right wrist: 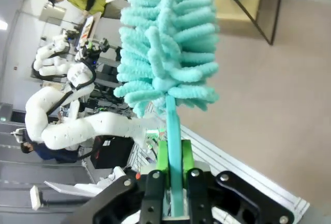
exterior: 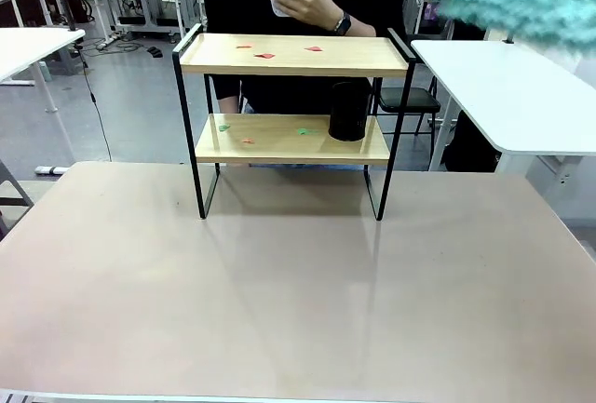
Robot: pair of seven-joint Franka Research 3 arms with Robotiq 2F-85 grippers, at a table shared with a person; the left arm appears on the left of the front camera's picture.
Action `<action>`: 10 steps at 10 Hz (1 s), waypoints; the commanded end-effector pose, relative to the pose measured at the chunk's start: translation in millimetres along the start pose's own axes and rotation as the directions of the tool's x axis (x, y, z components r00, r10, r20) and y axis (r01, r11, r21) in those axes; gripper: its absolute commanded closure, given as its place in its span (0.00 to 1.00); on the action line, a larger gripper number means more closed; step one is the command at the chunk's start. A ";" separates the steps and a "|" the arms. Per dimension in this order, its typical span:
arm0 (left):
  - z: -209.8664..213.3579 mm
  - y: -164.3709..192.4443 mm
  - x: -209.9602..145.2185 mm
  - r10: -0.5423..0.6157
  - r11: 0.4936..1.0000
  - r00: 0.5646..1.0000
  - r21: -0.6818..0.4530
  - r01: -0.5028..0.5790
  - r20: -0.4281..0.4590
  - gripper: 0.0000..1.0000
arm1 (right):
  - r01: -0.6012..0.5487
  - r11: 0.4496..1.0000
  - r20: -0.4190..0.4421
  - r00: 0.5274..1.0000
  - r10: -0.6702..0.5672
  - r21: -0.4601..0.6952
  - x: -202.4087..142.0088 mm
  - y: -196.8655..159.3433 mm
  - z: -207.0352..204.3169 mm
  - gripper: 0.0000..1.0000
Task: Clean the shelf.
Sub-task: Clean the specific tier of the Shelf with the Duster once objects are removed.
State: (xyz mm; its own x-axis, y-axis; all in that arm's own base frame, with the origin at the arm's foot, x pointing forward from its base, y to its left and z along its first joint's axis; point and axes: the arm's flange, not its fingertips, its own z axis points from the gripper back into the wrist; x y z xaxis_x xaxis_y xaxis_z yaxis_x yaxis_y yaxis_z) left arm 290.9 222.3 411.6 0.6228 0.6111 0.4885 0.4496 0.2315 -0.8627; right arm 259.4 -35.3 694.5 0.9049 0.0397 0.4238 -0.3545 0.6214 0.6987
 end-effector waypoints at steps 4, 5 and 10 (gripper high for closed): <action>-1.0 -3.3 -5.4 -0.024 1.000 1.000 -0.010 0.024 -0.006 0.00 | -0.040 0.975 0.034 0.998 0.048 -0.220 106.0 57.4 -114.9 0.88; -1.0 -3.3 -5.4 -0.024 1.000 1.000 -0.010 0.024 -0.006 0.00 | -0.042 0.970 0.028 0.998 0.051 -0.239 120.1 59.0 -138.7 0.88; -1.0 -3.3 -5.4 -0.024 1.000 1.000 -0.010 0.024 -0.006 0.00 | -0.025 0.957 0.002 1.000 0.027 -0.290 153.4 51.6 -206.2 1.00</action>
State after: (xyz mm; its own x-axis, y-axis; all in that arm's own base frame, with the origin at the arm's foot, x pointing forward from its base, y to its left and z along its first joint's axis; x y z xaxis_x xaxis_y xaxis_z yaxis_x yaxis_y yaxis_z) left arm 291.6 223.2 412.8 0.6222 0.6094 0.4914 0.4513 0.2336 -0.8612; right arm 423.0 157.2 668.3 0.8940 0.0895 0.4390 -0.3247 0.8046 0.4971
